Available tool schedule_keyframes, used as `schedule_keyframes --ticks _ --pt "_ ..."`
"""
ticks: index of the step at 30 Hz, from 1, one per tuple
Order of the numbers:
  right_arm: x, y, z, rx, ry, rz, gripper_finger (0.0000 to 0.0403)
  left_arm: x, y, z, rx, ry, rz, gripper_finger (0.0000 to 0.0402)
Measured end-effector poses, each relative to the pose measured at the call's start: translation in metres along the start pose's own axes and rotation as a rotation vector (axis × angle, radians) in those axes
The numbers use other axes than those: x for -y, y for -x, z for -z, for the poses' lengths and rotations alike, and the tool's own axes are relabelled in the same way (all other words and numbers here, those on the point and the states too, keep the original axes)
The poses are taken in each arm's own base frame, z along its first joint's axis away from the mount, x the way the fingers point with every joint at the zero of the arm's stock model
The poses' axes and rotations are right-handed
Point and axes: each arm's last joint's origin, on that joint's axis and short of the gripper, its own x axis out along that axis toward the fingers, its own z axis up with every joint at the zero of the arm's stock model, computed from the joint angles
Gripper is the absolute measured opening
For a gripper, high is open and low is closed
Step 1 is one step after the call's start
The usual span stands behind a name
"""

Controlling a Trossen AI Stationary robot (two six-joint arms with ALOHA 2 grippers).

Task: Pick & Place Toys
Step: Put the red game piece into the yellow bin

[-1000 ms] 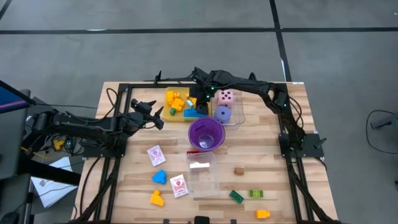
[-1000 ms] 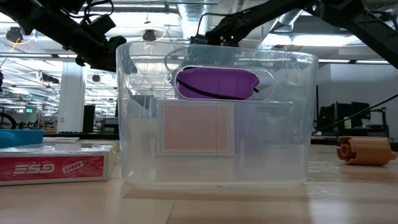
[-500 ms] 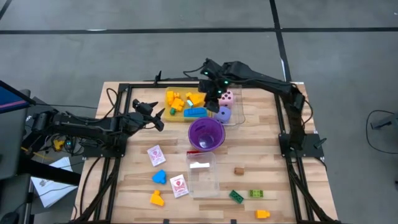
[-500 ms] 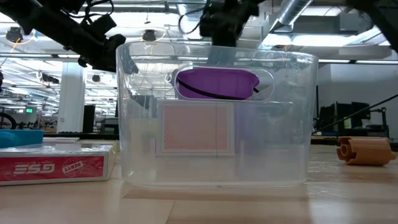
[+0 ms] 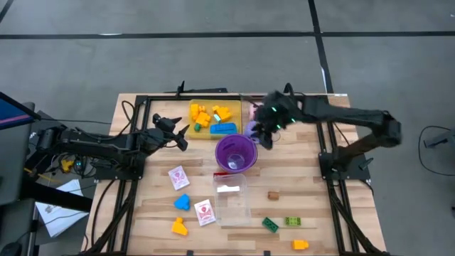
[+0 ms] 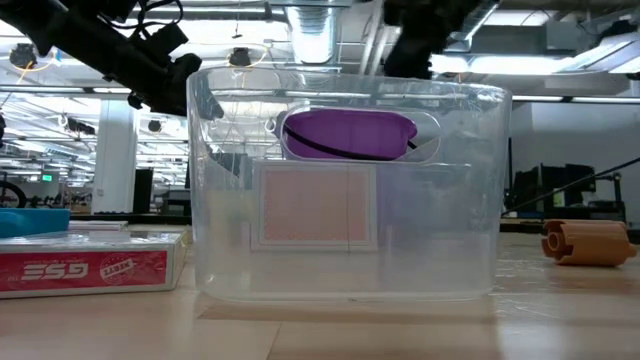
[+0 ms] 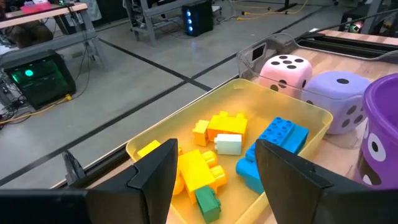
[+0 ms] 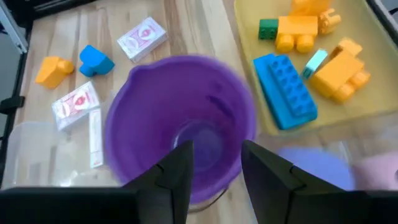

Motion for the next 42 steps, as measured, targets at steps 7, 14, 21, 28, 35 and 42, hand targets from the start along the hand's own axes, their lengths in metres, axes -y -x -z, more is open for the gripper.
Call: schedule_keyframes --ticks 7,14,21,28,35,42 --pt "-0.034 0.019 0.061 0.16 -0.061 0.015 0.0127 0.0 0.0 0.0 0.002 0.004 0.0 0.0209" --pt "-0.063 0.029 0.107 0.296 -0.07 -0.005 0.0127 0.0 0.0 -0.001 0.006 0.009 0.001 0.0209" --pt "-0.085 0.027 0.133 0.34 0.008 0.024 0.0127 0.001 0.0 -0.003 0.022 0.036 0.024 0.0209" --pt "-0.094 0.024 0.151 0.374 0.088 0.187 0.0127 0.002 0.0 -0.008 0.057 0.074 0.054 0.0209" --pt "-0.096 0.033 0.152 0.396 0.185 0.216 0.0127 0.003 0.0 -0.01 0.072 0.092 0.084 0.0209" --pt "-0.089 0.054 0.148 0.461 0.172 0.193 0.0127 0.004 0.0 -0.01 0.069 0.081 0.1 0.0209"
